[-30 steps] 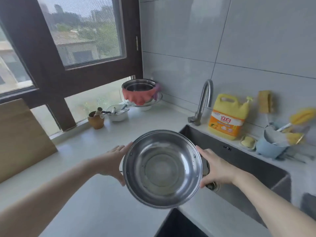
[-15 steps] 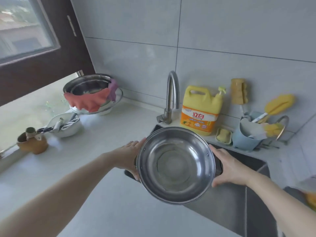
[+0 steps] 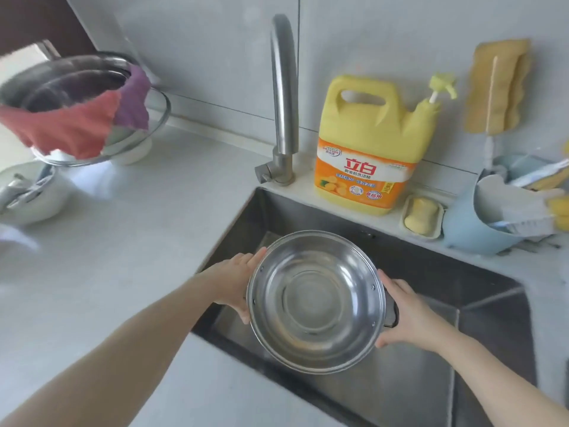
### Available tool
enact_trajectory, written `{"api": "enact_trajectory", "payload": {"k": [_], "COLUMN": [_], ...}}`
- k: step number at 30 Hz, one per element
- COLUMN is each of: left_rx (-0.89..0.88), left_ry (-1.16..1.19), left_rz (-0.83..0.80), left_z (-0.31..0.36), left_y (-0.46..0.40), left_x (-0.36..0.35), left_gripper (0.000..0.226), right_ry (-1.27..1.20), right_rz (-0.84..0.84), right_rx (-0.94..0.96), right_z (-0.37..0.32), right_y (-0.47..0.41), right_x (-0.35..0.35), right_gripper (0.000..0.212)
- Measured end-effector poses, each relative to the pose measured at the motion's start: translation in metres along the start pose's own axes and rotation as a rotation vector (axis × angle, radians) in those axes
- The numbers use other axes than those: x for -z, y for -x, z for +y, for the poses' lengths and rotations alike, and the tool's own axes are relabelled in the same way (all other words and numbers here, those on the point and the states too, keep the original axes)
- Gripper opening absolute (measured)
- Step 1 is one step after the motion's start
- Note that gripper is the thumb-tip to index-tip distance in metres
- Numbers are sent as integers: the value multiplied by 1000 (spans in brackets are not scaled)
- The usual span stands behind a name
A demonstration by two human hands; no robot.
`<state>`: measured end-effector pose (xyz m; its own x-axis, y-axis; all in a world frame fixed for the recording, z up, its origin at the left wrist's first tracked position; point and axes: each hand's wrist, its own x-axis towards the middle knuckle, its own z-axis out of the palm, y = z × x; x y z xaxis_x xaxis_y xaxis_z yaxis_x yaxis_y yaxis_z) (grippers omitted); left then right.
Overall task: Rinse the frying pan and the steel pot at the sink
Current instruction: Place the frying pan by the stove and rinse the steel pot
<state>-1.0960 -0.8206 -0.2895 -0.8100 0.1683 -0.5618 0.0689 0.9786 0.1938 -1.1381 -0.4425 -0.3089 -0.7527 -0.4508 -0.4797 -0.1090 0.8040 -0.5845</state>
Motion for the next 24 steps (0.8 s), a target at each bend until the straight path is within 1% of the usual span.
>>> {"api": "enact_trajectory", "payload": {"k": [3, 6, 10, 13, 24], "left_rx": [29, 43, 56, 65, 102], "left_ry": [-16, -38, -76, -127, -125], "left_rz": [-46, -78, -80, -74, -136], "left_z": [-8, -15, -22, -29, -34], "left_y": [-19, -35, -53, -65, -77], "left_x": [-19, -36, -55, -68, -70], "left_gripper": [155, 154, 151, 150, 149], "right_ry": [-24, -28, -40, -36, -32], "right_rz": [-21, -37, -33, -49, -66], "right_rx": [39, 36, 44, 32, 11], "right_z": [15, 27, 40, 48, 56], "right_y": [-23, -40, -59, -70, -85], "right_x": [-16, -29, -46, -57, -69], "right_gripper": [141, 140, 139, 142, 147]}}
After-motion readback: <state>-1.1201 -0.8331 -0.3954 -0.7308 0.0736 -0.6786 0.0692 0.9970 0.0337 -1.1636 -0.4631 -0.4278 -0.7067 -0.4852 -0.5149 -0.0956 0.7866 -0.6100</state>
